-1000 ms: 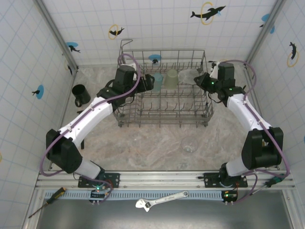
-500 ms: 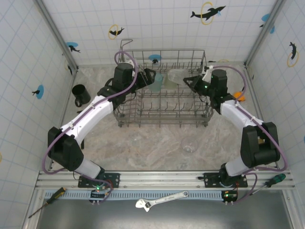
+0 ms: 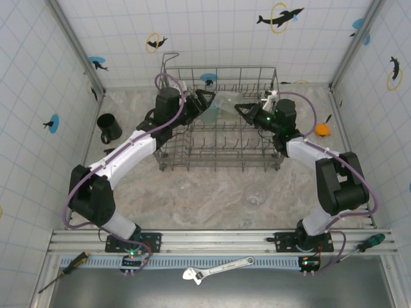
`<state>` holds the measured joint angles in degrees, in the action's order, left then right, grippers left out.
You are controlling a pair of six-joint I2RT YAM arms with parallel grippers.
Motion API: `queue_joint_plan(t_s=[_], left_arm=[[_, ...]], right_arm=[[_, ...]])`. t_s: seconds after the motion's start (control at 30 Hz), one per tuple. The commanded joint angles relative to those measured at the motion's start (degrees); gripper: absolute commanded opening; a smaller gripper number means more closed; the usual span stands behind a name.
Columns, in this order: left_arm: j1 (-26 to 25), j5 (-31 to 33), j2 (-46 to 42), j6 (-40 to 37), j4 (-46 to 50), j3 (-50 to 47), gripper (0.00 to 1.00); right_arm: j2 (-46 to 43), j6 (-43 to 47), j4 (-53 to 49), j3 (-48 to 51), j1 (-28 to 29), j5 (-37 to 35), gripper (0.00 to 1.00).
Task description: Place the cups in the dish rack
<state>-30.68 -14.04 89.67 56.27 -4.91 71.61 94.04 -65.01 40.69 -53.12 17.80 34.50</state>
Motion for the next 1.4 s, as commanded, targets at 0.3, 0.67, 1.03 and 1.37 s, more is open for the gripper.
queue_joint_plan(t_s=[0.3, 0.67, 1.03, 1.37], left_arm=[[1.08, -4.47, 1.9, 6.78, -7.48, -0.67, 0.98], [1.34, -8.29, 4.73, 10.62, -11.87, 1.14, 0.98], [1.32, -8.53, 5.67, 14.86, -16.65, -0.69, 0.96], [1.32, -8.81, 5.52, 16.58, -18.73, -2.6, 0.72]], right_arm=[[4.11, -6.88, 16.3, 0.74, 2.15, 0.04, 0.0], [4.49, -8.14, 19.95, 1.36, 2.93, -0.39, 0.0], [5.72, -9.15, 21.64, 0.96, 3.97, -0.13, 0.0], [6.24, -9.36, 21.59, 0.43, 4.66, 0.04, 0.0]])
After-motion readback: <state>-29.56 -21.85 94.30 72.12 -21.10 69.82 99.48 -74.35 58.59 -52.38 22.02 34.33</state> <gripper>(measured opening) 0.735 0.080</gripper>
